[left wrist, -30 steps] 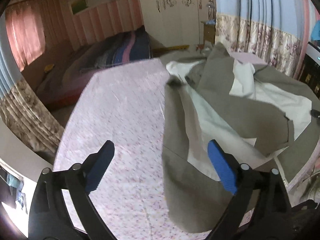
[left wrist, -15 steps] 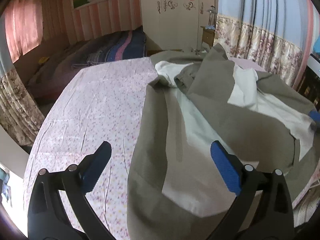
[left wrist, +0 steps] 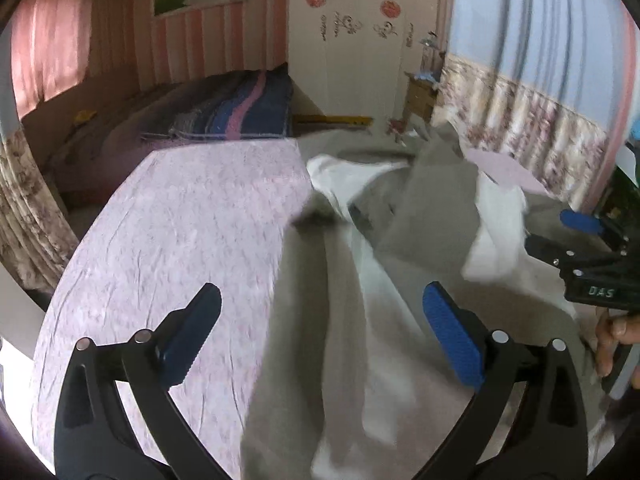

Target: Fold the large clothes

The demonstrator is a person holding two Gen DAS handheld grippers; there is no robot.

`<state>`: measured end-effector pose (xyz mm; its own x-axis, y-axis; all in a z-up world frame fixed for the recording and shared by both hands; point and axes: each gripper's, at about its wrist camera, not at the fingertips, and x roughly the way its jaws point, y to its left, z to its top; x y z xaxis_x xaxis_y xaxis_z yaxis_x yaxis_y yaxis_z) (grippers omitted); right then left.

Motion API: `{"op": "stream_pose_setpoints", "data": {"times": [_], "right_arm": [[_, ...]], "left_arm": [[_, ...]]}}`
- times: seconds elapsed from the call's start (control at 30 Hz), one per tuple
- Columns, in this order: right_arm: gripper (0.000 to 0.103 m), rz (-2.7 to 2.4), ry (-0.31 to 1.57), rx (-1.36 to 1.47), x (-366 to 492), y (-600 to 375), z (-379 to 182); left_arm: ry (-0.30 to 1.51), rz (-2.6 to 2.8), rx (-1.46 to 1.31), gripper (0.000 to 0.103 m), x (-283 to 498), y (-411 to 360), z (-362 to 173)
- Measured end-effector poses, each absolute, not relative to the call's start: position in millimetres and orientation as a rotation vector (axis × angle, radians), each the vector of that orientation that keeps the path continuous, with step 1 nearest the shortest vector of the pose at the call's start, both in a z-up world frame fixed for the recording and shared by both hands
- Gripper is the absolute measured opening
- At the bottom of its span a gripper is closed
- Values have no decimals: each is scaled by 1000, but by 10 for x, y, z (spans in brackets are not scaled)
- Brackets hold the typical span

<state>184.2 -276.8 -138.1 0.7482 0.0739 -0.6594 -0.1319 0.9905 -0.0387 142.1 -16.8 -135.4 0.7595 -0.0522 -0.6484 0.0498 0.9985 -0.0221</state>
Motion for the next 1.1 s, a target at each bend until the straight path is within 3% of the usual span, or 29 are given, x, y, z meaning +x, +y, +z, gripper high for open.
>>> {"op": "stream_pose_setpoints", "data": {"times": [0.13,0.3,0.6,0.63,0.67,0.7,0.77,0.9,1.1], "right_arm": [[97,161,773,64,2109,-2857,-1344],[97,246,727,-82,2157,-2248,-1270],[96,119,846,-71,2634,-2104,-1804],[93,122,857,-60,2658,-2102,-1845],[68,130,864,-50,2662,-2117,-1891],[29,119,863,-53,2676,-2135,-1910],[13,114,851,-42,2672,-2198,-1887],[6,143,800,-39,2624,-2331,-1686],[5,-2,632,-84,2519,-2980,-1113]], "left_arm": [[698,-13,17,100,1696,-176,-1363],[695,1,11,100,1904,-170,-1407],[724,4,-5,100,2199,-78,-1617],[728,4,-5,100,2217,-79,-1637],[733,2,-8,100,2237,-79,-1659],[737,-2,-13,100,2249,-78,-1682],[743,-6,-14,100,2274,-90,-1702],[739,-18,-8,100,2291,-134,-1685],[714,-27,27,100,2266,-224,-1543]]}}
